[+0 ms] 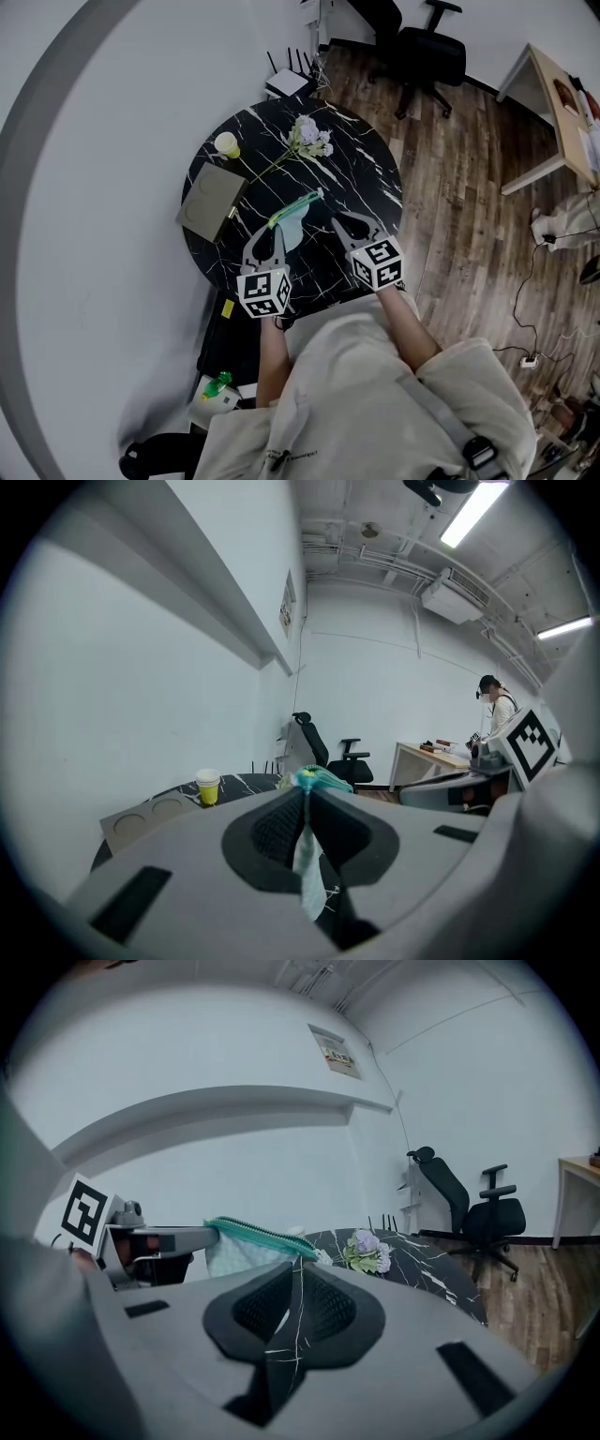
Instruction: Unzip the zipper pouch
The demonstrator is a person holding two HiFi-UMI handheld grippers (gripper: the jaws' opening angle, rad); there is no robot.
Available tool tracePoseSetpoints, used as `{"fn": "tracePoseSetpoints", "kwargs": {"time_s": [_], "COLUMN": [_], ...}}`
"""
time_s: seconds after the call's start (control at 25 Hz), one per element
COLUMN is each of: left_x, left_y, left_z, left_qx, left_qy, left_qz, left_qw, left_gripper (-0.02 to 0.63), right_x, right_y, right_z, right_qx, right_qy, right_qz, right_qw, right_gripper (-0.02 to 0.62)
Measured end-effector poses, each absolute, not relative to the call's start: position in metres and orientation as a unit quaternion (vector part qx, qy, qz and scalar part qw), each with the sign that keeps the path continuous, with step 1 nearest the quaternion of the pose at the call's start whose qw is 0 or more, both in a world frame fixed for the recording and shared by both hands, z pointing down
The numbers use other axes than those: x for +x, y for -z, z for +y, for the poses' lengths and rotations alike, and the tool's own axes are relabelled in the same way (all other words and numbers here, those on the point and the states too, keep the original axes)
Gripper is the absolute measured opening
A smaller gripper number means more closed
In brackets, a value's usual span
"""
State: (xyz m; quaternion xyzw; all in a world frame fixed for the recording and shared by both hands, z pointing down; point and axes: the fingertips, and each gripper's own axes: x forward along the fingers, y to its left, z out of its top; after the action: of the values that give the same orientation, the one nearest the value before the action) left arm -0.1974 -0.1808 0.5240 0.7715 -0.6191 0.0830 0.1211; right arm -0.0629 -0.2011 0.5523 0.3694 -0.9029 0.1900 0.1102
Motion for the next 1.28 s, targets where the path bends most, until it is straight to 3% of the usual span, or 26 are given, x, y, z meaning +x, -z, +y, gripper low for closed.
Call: {"fn": "tracePoseSetpoints", "kwargs": {"time_s": [1.28], "left_x": [-0.1915], "left_y": [-0.5281], "left_z": [-0.1833], "left_qx": [0.776], "left_qy": [-0.086], "left_qz": [-0.613], "left_qw": [0.123], "left_gripper": [0.037], "right_x": [-0.0616], "right_y": [-0.5544], "right_z": [-0.2003], "right_qx": [0.370], "right_qy": [-0.178], "right_qz": [-0.904], "right_qw": [0.119], "right_gripper": [0.008]}}
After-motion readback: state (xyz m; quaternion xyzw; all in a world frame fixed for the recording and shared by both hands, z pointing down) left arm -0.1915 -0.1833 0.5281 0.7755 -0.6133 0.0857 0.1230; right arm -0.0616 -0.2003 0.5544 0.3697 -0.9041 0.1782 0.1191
